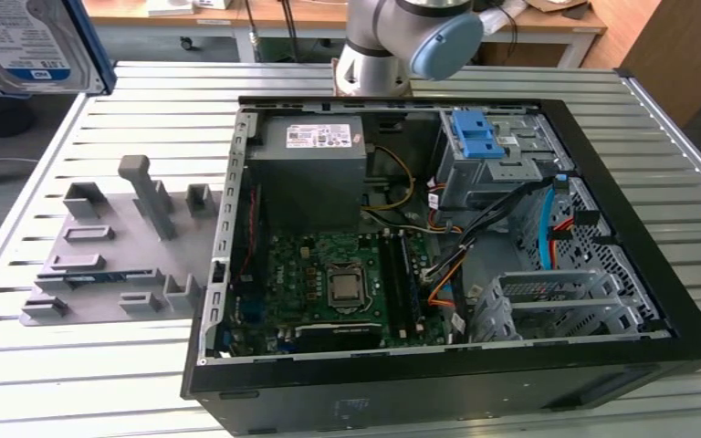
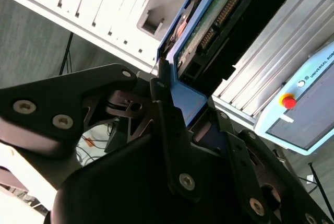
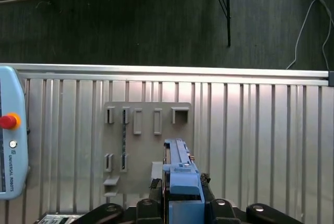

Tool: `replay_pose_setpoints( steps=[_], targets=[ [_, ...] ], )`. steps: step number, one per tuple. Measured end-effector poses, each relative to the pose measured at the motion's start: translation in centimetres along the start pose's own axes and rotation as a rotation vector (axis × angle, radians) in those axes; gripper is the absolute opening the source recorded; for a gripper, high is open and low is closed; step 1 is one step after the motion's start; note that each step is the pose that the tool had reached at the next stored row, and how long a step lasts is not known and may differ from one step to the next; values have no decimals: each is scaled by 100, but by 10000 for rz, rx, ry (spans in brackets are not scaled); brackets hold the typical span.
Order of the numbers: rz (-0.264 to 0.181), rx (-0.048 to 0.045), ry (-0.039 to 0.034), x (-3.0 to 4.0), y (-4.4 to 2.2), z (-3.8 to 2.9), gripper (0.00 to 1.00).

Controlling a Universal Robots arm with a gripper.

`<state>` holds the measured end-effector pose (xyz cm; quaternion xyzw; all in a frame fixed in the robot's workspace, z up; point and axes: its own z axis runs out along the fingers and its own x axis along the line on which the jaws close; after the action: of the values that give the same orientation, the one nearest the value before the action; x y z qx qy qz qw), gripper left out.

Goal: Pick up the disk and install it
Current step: 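Pick up the disk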

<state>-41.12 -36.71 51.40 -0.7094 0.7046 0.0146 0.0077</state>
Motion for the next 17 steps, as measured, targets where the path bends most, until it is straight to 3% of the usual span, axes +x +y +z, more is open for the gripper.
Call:
replay_pose_setpoints(
  steps=[8,17],
  targets=[
    [1,-26,0,99,-162,-1,36],
    [3,-78,0,137,-373,3,36]
  ],
)
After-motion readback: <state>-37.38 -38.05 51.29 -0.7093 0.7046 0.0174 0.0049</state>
